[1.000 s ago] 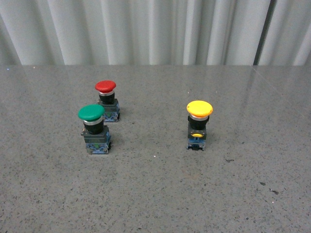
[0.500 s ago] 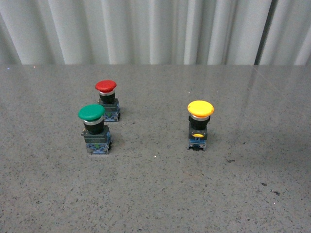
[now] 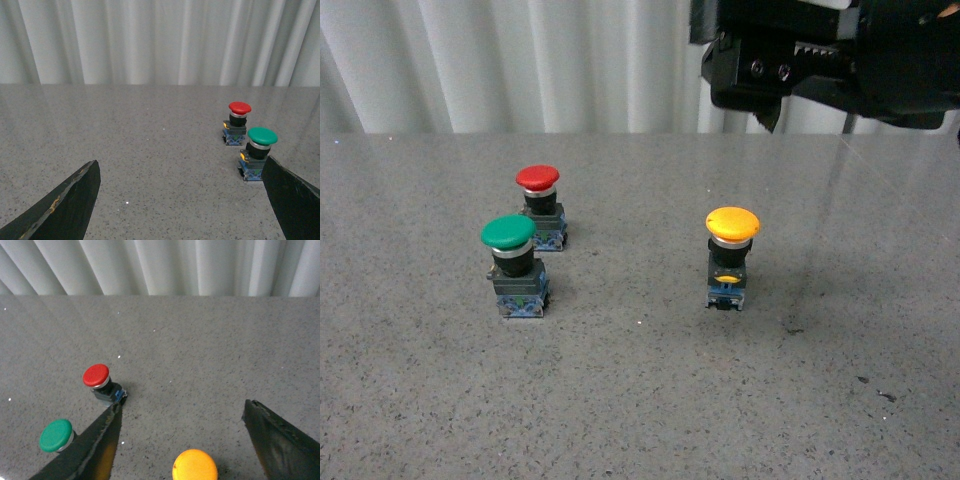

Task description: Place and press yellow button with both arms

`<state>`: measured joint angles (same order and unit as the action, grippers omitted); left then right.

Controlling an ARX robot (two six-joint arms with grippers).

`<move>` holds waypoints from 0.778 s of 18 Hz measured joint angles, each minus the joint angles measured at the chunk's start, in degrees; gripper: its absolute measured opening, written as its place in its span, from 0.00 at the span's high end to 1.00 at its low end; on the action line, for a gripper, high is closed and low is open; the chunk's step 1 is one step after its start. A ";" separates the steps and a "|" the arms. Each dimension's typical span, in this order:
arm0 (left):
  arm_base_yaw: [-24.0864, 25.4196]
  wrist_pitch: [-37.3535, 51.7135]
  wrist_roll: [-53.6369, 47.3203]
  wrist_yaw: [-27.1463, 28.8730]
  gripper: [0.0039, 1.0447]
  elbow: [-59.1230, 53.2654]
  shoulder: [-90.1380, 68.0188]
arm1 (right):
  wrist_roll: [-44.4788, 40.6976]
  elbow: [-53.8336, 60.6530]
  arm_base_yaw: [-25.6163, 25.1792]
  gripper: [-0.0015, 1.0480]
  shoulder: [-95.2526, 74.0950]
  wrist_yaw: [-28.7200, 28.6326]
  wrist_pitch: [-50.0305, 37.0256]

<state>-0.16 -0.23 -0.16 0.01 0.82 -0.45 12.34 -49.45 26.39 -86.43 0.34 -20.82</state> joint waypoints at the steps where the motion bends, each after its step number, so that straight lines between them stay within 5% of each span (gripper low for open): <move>1: 0.00 0.00 0.00 0.00 0.06 0.00 0.00 | -0.07 0.00 0.37 0.37 -0.39 0.28 0.31; 6: 0.00 0.00 0.00 0.00 0.06 0.00 0.00 | -1.36 0.00 2.23 0.75 -2.32 2.03 1.18; 8: 0.00 0.00 0.00 0.00 0.06 0.00 0.00 | -1.66 0.00 2.97 0.98 -4.39 2.71 1.60; 14: 0.00 0.00 0.00 0.00 0.06 -0.02 0.00 | -2.86 0.13 4.04 0.98 -8.76 3.13 -0.02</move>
<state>-0.16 -0.23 -0.16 0.01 0.80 -0.45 9.48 -49.32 30.44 -95.20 3.46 -20.84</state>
